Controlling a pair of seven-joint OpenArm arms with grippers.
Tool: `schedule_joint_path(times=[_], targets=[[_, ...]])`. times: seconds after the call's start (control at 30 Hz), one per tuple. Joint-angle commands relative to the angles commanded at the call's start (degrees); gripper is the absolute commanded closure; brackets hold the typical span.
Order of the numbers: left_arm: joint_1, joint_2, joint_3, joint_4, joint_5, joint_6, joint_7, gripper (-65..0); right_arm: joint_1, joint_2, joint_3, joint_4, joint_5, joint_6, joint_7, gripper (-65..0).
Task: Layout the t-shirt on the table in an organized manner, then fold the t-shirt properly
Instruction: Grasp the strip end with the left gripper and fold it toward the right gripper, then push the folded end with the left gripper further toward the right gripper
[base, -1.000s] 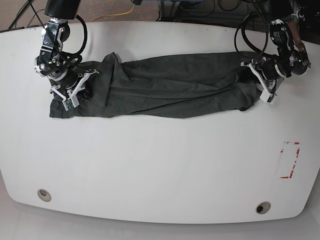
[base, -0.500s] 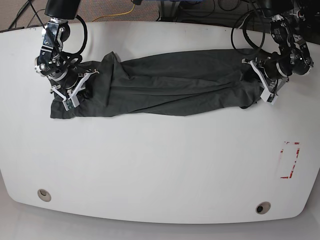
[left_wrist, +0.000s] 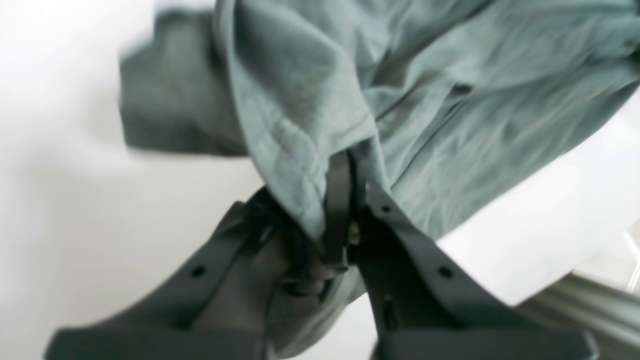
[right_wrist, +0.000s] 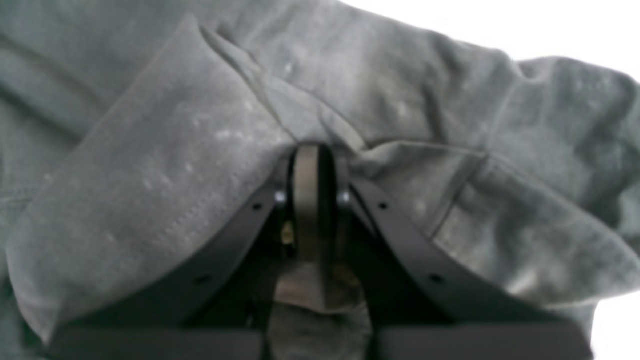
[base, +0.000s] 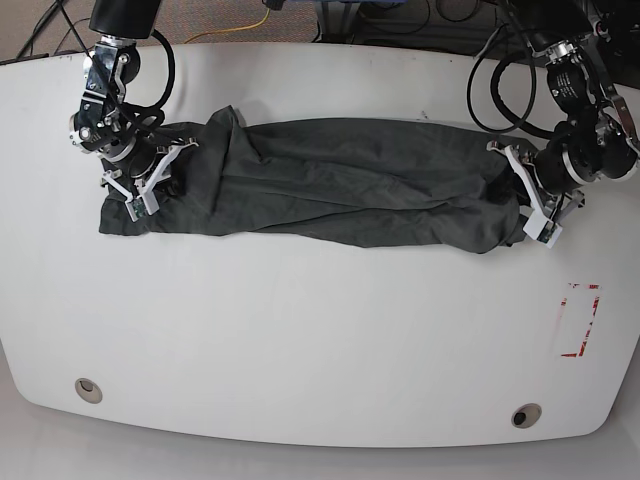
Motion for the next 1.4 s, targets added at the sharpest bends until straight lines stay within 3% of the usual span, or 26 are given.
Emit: schedule_joint_path(times=[0.1, 0.27, 0.57, 0.77, 0.97, 1.4], targets=[[-0.8, 0.7, 4.2, 0.0, 0.0, 0.0, 0.0, -0.7, 0.1, 0.0, 0.0, 0.0, 0.0, 0.0, 0.0, -4.0], [-1.0, 5.5, 7.9, 0.0, 0.2, 0.0, 0.0, -0.7, 0.2, 0.0, 0.0, 0.0, 0.0, 0.0, 0.0, -4.0], [-2.0, 14.2, 10.6, -2.8, 0.2, 0.0, 0.0, -0.8, 0.7, -0.1, 0.0, 0.0, -0.1, 0.0, 0.0, -4.0], [-2.8, 18.0, 10.7, -7.5, 0.2, 0.0, 0.0, -1.0, 0.7, -0.1, 0.0, 0.0, 0.0, 0.0, 0.0, -4.0], [-3.6, 19.7, 10.7, -11.3, 0.3, 0.0, 0.0, -1.0, 0.7, -0.1, 0.0, 0.0, 0.0, 0.0, 0.0, -4.0], [-4.8, 19.8, 13.4, -12.0, 0.3, 0.0, -0.1, -1.1, 0.8, -1.0, 0.0, 0.0, -0.4, 0.0, 0.0, -4.0]])
